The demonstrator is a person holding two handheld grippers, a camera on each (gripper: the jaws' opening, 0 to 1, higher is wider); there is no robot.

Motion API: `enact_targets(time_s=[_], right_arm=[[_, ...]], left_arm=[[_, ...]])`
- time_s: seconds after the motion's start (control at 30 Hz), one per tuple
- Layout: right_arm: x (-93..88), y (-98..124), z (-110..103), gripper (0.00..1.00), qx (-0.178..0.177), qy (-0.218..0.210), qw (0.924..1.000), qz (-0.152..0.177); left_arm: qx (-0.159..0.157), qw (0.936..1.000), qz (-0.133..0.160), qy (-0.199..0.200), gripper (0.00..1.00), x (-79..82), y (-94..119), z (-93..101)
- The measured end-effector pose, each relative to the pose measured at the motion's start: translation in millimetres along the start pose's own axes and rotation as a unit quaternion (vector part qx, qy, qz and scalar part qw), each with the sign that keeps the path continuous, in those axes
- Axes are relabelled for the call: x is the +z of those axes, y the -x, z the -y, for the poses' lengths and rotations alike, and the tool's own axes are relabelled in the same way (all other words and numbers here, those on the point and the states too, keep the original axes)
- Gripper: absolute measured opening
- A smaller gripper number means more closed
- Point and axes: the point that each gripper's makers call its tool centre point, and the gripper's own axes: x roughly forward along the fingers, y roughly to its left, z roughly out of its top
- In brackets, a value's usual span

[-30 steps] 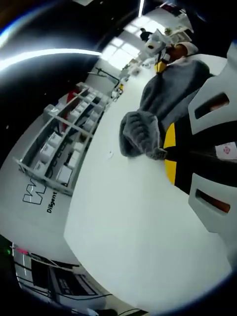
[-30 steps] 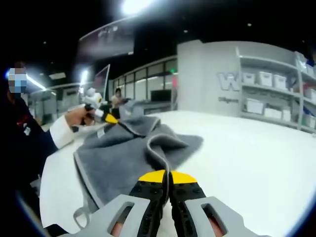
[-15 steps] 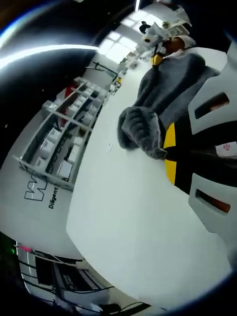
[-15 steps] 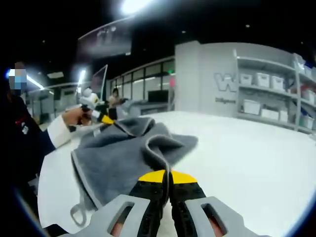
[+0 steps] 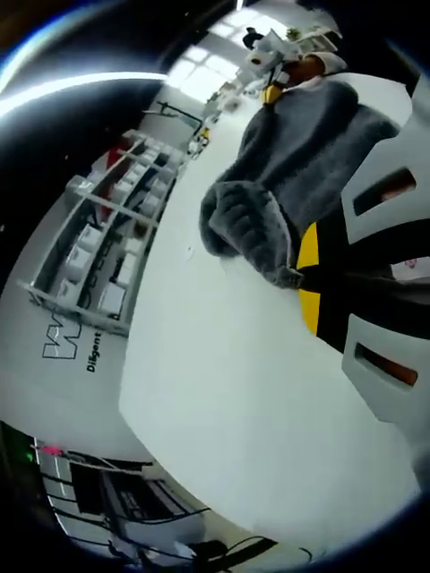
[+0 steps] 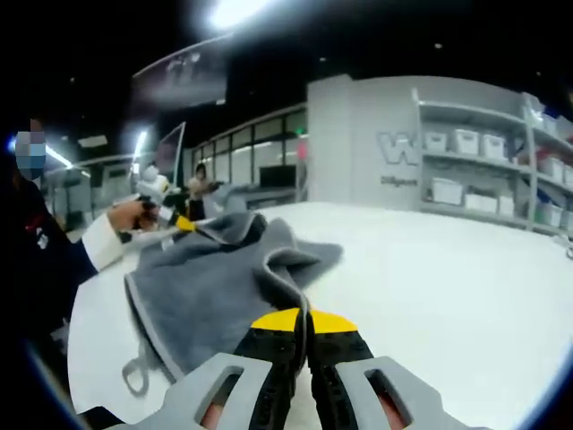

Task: Open the folded towel by lifting each exposed corner and separating the folded layers until the towel lies flat within the target outline without major curled edges

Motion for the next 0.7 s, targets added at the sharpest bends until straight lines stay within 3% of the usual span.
enact_targets(time_s=[0.53, 0.7], right_arm=[[-7.1, 9, 13, 0.0, -0.016, -0.005, 0.9998, -0.008], [-8.8, 16, 17, 0.0, -0.026, 0.005, 0.9996, -0.01]], left_arm=[[0.008, 0.9999, -0.004, -0.004, 0.05, 2.6, 1, -8.1], [0.027, 0.9995, -0.005, -0.015, 0.05, 3.1, 3, -14.0]])
